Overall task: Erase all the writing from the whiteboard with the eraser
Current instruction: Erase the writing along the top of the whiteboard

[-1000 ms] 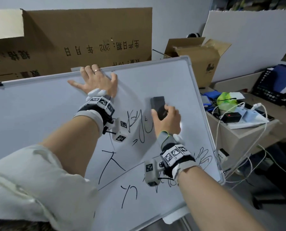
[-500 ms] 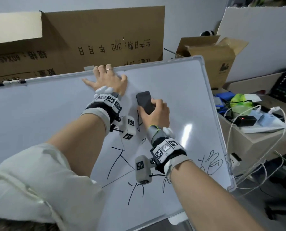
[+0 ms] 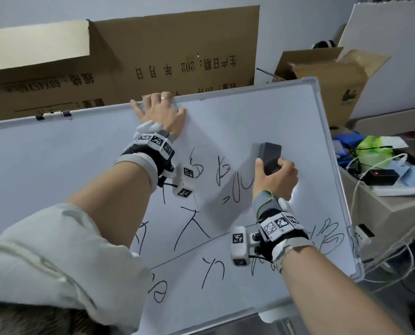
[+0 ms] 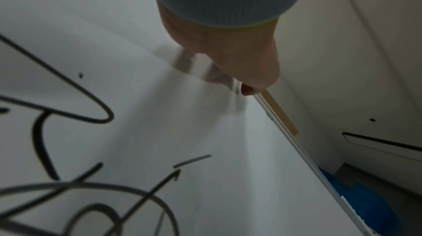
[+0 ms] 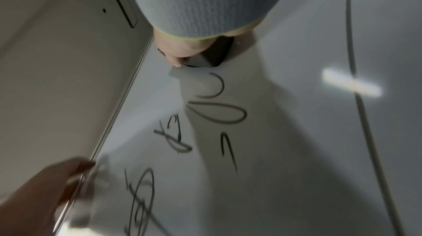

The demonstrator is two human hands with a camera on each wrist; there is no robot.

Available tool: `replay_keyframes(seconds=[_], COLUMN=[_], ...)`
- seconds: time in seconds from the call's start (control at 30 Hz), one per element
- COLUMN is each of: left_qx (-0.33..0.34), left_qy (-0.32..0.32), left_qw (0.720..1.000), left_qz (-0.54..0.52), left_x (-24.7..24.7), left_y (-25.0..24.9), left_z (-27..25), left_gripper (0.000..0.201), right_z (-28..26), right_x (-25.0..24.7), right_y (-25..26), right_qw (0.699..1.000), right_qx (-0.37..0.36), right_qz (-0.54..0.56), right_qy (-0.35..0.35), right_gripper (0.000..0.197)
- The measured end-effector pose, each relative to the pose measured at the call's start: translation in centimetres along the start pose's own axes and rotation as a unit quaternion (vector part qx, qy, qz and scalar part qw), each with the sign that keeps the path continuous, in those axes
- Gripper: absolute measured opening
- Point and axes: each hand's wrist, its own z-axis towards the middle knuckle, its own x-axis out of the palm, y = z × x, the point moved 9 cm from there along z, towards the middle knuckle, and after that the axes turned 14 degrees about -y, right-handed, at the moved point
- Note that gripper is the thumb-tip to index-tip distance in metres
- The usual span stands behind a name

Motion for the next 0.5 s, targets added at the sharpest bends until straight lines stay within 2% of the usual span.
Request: replay_keyframes(seconds=[0.13,0.23,0.3,0.37,0.5], left_qx=[-0.005,0.055,0.084,0.094,0.117], left_qy=[0.038,0.088,0.108,0.112,0.070], left_qw=[0.999,0.995,0.990,0.988,0.988], left_qz=[-0.005,-0.004,-0.020,-0.047,-0.078], left_x=[-0.4,-0.8,-1.4,-1.5,-1.4], left_y=[3.0,3.0,4.2,4.8,5.2], left_z=[0.2,0.8,1.6,1.7,1.3], left_gripper=[0.049,0.053,0.054,0.055,0.059], right_z=[-6.9,-12.4,-15.2,-15.6,-14.7], right_x=[2.4,5.0,5.9,6.1,5.0], right_y=[5.8,10.5,12.6,13.0,11.7], right_qw=[0.993,0.980,0.977,0.975,0.986], right_qx=[-0.108,-0.152,-0.162,-0.168,-0.133], right_qz=[0.023,0.043,0.040,0.035,0.008], right_qy=[0.050,0.121,0.136,0.140,0.102], right_gripper=[0.048,0.052,0.053,0.051,0.046])
